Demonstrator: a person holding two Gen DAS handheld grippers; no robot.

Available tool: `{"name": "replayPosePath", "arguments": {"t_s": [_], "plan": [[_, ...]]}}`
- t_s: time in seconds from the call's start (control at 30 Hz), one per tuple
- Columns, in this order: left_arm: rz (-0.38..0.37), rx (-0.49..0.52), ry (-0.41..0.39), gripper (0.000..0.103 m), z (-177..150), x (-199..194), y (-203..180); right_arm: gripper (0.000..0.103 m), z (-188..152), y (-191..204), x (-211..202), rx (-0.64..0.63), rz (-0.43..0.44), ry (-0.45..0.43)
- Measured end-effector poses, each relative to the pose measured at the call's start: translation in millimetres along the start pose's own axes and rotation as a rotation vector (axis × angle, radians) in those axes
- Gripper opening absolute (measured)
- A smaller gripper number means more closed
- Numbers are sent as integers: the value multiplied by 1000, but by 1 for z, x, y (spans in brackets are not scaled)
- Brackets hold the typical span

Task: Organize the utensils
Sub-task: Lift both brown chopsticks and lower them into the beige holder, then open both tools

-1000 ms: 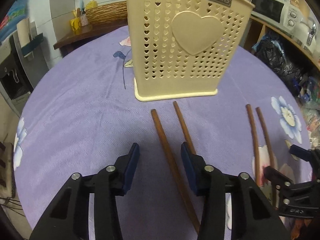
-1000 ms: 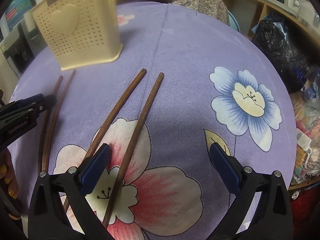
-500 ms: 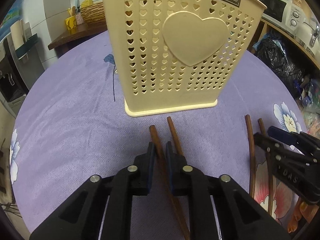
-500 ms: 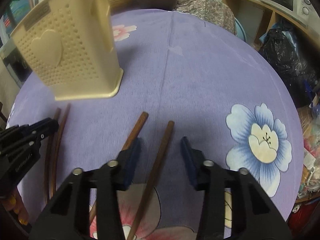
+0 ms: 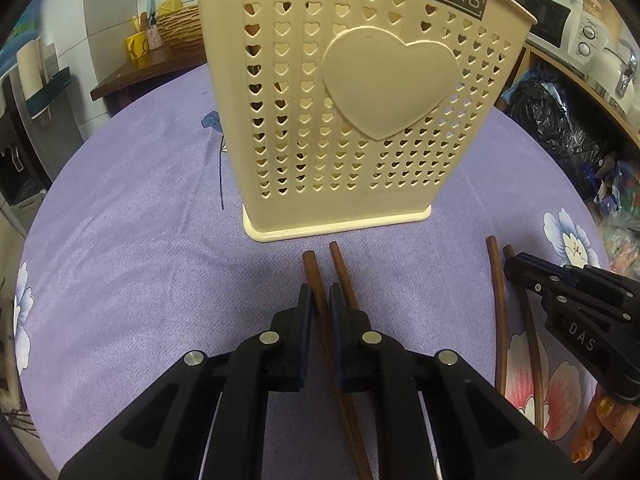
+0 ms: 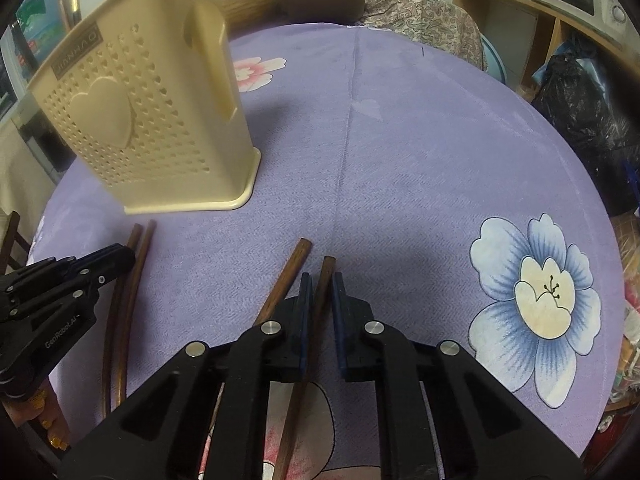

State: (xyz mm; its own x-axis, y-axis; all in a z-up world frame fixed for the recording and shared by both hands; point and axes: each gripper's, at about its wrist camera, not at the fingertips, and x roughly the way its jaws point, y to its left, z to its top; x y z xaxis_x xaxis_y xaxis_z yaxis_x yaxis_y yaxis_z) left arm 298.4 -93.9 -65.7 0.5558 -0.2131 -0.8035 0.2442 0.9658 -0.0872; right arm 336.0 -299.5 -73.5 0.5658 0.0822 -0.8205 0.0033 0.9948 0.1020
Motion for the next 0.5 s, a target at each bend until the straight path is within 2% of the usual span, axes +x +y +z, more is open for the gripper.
{"name": "replayPosePath", "arguments": {"t_s": [0.1,0.27,0.5], "plan": [[-23,-13,-14,10,1,-8,5,11,1,-2,-3,0,22,-11],[-85,-54,-104,9,3,-46,18,10,-2,-3,-27,25,102,-54],[-148,-67,-280,8,3,-122,31,9,-7,10,-106,-28,193,-225]]}}
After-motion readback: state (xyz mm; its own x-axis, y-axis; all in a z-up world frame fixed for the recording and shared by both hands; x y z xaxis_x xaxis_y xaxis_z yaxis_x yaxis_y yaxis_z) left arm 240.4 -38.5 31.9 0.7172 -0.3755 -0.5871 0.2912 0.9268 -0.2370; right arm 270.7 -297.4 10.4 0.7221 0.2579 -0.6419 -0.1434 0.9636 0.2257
